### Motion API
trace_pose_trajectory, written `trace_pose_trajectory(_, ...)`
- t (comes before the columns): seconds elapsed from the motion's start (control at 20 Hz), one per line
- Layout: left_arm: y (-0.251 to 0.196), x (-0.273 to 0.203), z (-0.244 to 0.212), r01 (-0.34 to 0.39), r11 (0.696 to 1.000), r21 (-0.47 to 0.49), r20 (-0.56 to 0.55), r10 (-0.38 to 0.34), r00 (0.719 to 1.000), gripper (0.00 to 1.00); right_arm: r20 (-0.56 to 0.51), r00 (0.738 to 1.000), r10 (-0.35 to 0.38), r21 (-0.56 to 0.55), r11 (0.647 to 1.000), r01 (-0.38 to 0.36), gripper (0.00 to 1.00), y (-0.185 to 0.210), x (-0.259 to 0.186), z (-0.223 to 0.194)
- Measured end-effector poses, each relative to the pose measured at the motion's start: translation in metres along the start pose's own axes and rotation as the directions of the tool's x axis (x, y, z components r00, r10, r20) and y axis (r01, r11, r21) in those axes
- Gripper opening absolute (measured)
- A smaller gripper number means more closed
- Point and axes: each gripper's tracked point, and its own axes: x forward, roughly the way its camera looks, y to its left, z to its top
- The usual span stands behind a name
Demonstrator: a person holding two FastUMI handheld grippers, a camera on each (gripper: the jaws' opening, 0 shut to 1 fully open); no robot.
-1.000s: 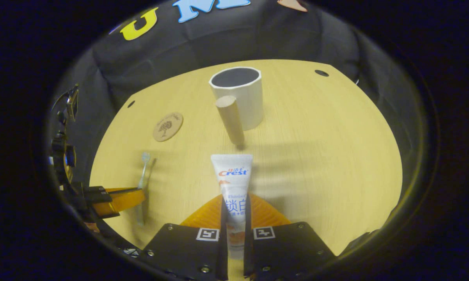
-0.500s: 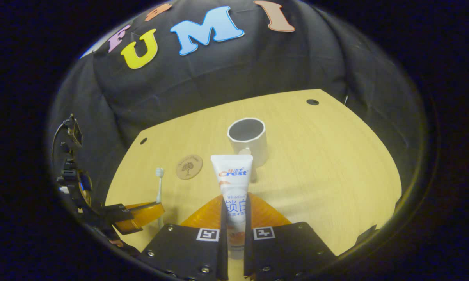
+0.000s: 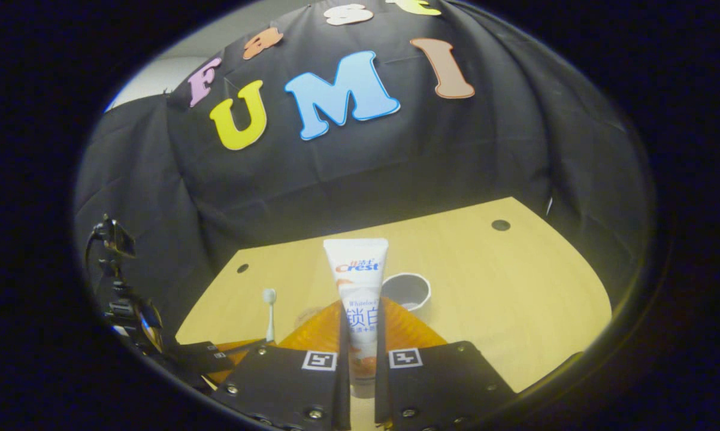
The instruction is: Put the toothbrush and toothpaste on the desktop into the cup, then pick up the cup and place it on the coaster on the desktop.
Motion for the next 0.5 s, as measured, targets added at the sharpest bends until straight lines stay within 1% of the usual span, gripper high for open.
trace_pose_trajectory(0.3, -0.005, 0.014, 0.033, 0.017, 0.999, 0.038, 0.083, -0.02, 0.996, 0.09, 0.132, 0.991, 0.001, 0.019, 1.0, -0.003, 0.17, -0.002, 0.03, 0.043)
trace_pose_trajectory(0.45, -0.005, 0.016, 0.048, 0.018, 0.998, 0.058, 0.13, -0.026, 0.991, 0.09, 0.214, 0.977, -0.021, 0.011, 1.0, 0.019, 0.16, -0.011, 0.046, 0.062)
trace_pose_trajectory(0.5, -0.007, 0.019, 0.052, 0.022, 0.998, 0.063, 0.136, -0.031, 0.99, 0.07, 0.233, 0.972, -0.028, 0.011, 1.0, 0.026, 0.16, -0.015, 0.052, 0.067)
